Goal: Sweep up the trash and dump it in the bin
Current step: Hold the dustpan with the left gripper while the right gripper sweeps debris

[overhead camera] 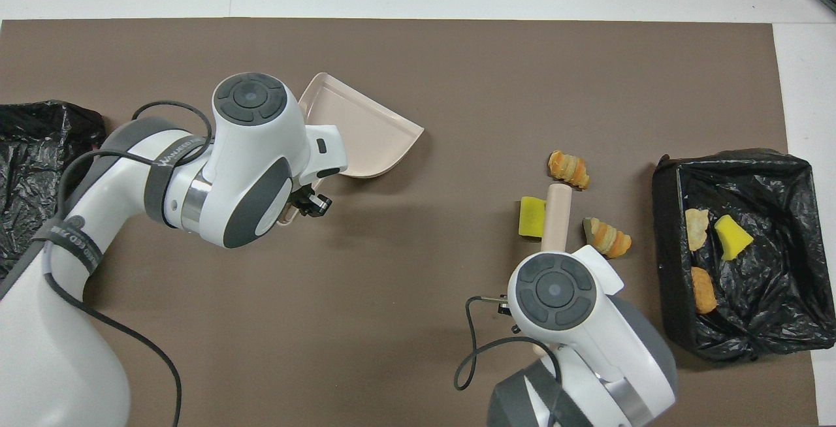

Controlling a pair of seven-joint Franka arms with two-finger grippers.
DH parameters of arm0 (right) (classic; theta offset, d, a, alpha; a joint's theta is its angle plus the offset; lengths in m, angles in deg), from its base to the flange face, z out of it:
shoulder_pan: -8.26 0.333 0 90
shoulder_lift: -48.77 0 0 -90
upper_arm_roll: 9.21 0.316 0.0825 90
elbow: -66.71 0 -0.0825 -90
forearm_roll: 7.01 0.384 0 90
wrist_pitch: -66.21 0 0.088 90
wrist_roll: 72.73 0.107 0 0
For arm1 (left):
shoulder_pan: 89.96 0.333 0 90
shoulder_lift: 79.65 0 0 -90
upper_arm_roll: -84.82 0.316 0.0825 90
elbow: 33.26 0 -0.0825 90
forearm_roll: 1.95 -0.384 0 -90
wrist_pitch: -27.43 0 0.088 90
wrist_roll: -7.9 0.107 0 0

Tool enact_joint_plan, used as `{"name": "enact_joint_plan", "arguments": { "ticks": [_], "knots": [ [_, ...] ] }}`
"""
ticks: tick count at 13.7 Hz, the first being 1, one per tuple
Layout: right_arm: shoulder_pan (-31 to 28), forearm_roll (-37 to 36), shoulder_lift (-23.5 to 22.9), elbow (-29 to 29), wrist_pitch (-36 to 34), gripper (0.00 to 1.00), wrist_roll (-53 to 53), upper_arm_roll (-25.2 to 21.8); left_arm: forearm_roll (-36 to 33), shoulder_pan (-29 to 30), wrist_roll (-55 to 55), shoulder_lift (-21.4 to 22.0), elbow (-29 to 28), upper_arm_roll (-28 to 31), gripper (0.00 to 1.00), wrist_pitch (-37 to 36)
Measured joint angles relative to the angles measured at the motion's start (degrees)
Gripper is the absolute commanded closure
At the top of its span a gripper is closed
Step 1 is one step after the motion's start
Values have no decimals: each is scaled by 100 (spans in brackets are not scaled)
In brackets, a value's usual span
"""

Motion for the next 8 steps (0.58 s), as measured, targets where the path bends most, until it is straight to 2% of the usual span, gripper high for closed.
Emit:
{"name": "enact_joint_plan", "arguments": {
  "ticks": [5,8],
  "knots": [
    [-756,-553,1,-82,-410,100,-954,4,-15,587,2271,212,2,13,100,-378],
    [-1104,-734,34,-300,-425,100,-1114,6,-18,973,3595,407,2,27,100,-686]
  ]
}}
